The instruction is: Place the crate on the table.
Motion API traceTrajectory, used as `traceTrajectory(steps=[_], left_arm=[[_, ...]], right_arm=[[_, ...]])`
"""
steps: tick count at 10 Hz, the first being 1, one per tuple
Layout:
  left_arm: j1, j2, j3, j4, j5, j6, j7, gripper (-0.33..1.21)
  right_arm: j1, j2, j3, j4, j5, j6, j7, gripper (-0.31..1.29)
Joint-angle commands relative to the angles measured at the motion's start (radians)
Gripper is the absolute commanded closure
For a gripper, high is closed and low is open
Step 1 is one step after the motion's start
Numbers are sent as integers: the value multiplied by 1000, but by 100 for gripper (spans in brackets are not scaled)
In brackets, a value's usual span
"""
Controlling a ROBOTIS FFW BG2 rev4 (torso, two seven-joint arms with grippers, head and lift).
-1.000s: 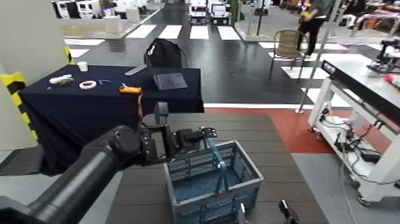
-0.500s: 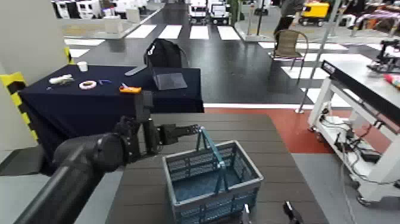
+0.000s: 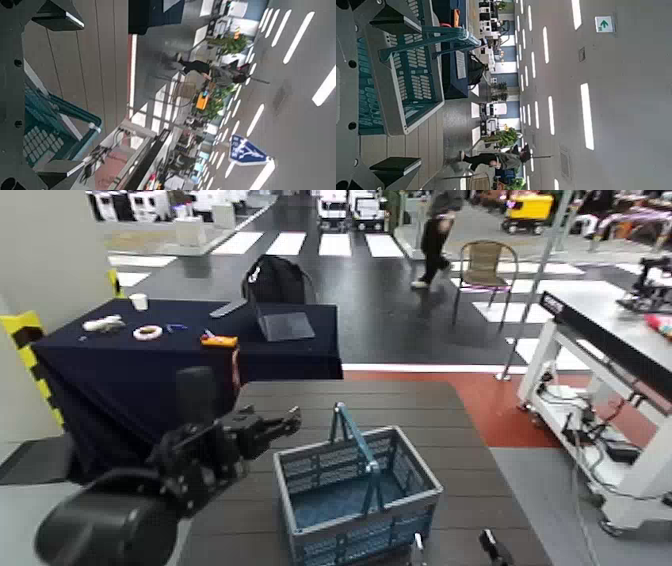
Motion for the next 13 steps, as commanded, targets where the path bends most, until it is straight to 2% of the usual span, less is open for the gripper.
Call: traceTrajectory(steps=[1, 3, 7, 9, 13], left_arm=[[161, -23, 41, -96, -93, -143, 47, 9], [260, -55, 78, -129, -166, -226, 61, 9], [426, -66, 105, -151, -240, -416, 119, 11], [500, -75, 96, -146, -263, -527, 195, 11], [584, -86, 88, -152, -340, -628, 244, 11]], right_arm=[[4, 1, -5, -3, 0, 0, 0, 13], [7, 2, -10, -5, 2, -2, 0, 13], [11, 7, -15, -8, 3, 8, -2, 13], [16, 10, -16, -9, -3, 20, -2, 13], [20, 8, -16, -20, 3, 31, -5, 13]])
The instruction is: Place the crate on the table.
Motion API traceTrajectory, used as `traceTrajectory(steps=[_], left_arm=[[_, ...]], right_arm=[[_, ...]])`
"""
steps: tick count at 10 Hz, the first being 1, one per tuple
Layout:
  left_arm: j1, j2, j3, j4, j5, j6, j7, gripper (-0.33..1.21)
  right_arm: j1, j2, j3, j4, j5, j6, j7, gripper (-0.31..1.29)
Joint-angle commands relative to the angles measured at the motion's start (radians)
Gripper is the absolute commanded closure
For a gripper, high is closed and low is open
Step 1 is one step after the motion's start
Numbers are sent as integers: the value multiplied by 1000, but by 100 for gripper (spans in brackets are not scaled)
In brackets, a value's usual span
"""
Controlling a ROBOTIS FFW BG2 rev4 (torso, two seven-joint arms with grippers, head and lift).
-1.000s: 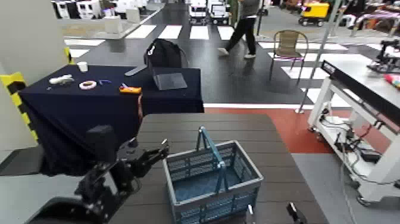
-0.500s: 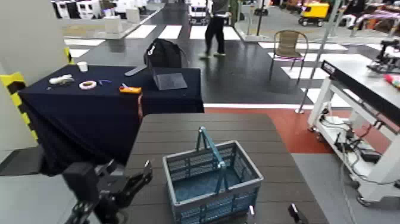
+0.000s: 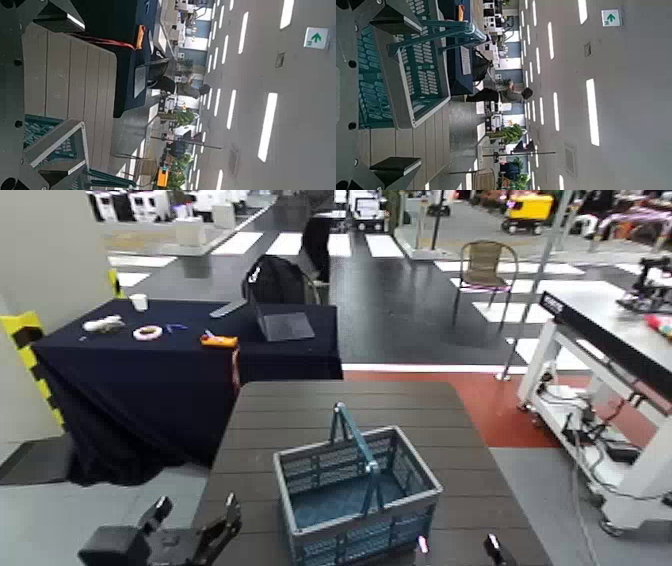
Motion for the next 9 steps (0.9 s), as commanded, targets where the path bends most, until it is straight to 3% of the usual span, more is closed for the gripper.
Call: traceTrajectory(steps=[1, 9], left_arm=[[47, -1, -3, -5, -36, -47, 11, 11], [73, 1, 3, -11, -65, -76, 9, 11]], right_arm=[[3, -2, -3, -5, 6, 3, -2, 13], [4, -2, -3, -14, 30, 9, -11, 13]])
